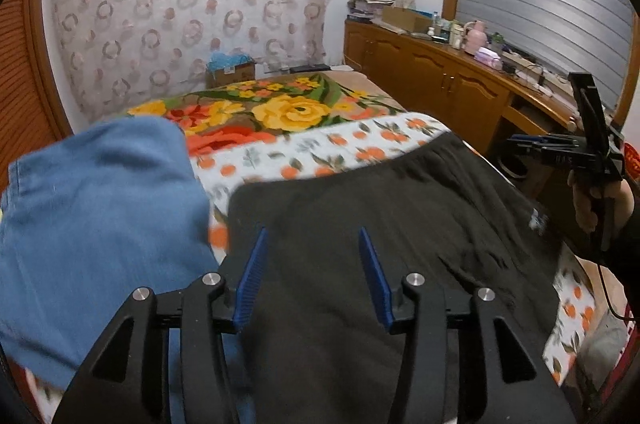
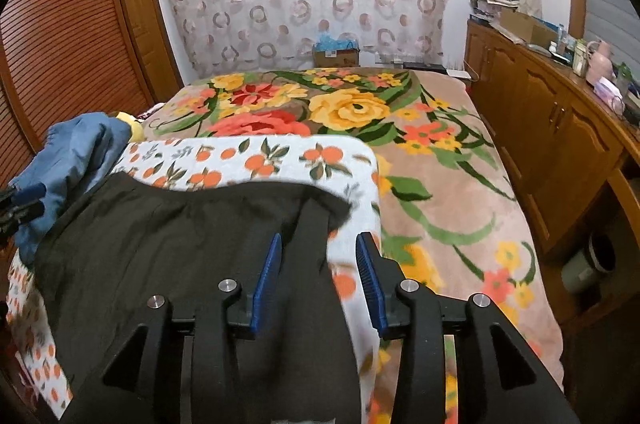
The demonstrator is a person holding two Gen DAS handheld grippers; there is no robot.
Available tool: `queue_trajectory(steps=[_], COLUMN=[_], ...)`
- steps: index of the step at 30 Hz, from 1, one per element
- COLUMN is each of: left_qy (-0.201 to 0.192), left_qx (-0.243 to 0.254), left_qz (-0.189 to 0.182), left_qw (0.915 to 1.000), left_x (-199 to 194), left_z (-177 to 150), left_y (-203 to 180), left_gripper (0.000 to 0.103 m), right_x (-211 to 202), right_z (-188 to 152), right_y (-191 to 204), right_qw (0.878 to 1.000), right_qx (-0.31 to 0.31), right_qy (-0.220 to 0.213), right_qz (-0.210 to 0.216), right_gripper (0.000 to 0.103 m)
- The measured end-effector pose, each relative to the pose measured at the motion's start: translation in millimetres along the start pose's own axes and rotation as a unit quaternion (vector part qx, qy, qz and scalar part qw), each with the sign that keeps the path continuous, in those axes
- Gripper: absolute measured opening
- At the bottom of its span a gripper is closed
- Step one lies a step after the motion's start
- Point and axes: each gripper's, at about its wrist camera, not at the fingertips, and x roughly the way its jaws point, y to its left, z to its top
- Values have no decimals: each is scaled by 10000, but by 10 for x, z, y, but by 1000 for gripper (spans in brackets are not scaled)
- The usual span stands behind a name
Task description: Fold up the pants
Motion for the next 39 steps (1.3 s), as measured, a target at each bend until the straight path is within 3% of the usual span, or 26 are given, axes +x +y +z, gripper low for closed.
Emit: queue_trajectory(steps=[6, 15, 24, 31, 39], left_qy=[111, 292, 394, 530, 603], left_qx=[-91, -307, -457, -653, -622], left_qz=[-105, 76, 393, 469, 479], left_qw=[9998, 9991, 9974, 9954, 9951], left_x=[-126, -323, -338, -243, -220], left_z=[-350, -849, -1019, -1052, -1028], left_y=[-117, -25, 139, 197, 141], left_gripper=[48, 48, 48, 48, 17], right_x=[-388, -771, -698, -612, -588], right_z=[-360, -810, -1024, -1043, -1119], right_y=[112, 416, 621, 665, 644], right_qw=[10000, 9997, 9988, 9988, 9989], right_qx=[-23, -91, -34, -214, -194], right_qy=[-36, -18, 152, 207, 112], right_qz=[13, 238, 475, 377, 410], right_gripper=[42, 55, 58, 58, 58])
